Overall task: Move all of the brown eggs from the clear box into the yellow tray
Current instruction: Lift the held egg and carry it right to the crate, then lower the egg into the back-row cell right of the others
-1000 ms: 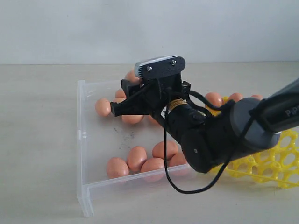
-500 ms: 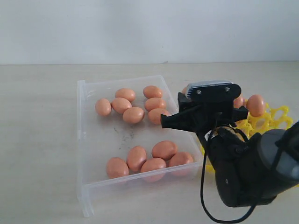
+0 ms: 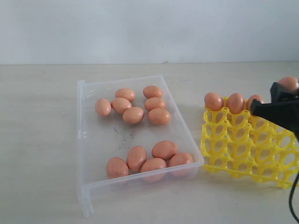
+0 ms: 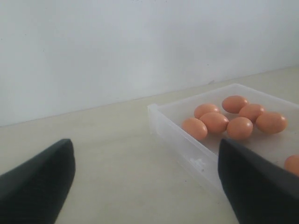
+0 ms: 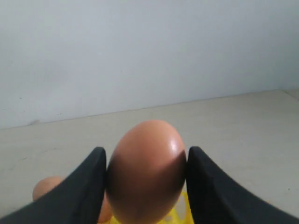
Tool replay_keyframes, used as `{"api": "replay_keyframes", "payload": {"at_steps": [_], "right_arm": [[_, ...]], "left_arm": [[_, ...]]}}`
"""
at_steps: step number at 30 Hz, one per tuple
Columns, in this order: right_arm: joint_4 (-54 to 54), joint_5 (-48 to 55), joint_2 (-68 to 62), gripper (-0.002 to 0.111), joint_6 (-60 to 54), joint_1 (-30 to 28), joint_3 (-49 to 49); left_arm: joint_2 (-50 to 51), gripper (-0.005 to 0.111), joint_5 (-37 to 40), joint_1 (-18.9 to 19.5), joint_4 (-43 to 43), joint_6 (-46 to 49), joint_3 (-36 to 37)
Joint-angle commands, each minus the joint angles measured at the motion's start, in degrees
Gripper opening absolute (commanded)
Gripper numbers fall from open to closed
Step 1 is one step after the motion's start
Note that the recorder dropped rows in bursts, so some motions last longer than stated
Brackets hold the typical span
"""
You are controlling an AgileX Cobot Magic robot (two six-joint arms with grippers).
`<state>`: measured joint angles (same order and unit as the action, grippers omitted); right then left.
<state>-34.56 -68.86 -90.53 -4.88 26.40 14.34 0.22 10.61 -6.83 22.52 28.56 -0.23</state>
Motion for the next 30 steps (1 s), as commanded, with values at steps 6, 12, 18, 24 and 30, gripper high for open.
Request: {"api": "replay_keyframes", "payload": {"at_steps": [6, 12, 18, 24, 30], "right_arm": [[21.7, -1.1, 1.8, 0.0, 7.2, -15.0, -3.0], [26.1, -1.1, 1.8, 0.0, 10.5, -23.7, -3.0], [38.7, 3.7, 0.5, 0.0, 11.0, -32.1, -0.3], [50.0, -0.6, -8.8, 0.0, 13.8, -33.2, 3.0], [48.3, -1.1, -20.3, 0.0, 13.8, -33.2, 5.6]], "left_arm": [[-0.2, 0.078, -0.4, -0.4, 0.4, -0.5, 0.2], [-0.2, 0.078, -0.4, -0.4, 0.4, -0.5, 0.2], [-0.2, 0.078, -0.4, -0.4, 0.4, -0.5, 0.2], [-0.2, 0.078, -0.4, -0.4, 0.4, -0.5, 0.2], [-0.2, 0.078, -0.4, -0.4, 0.4, -0.5, 0.2]]}}
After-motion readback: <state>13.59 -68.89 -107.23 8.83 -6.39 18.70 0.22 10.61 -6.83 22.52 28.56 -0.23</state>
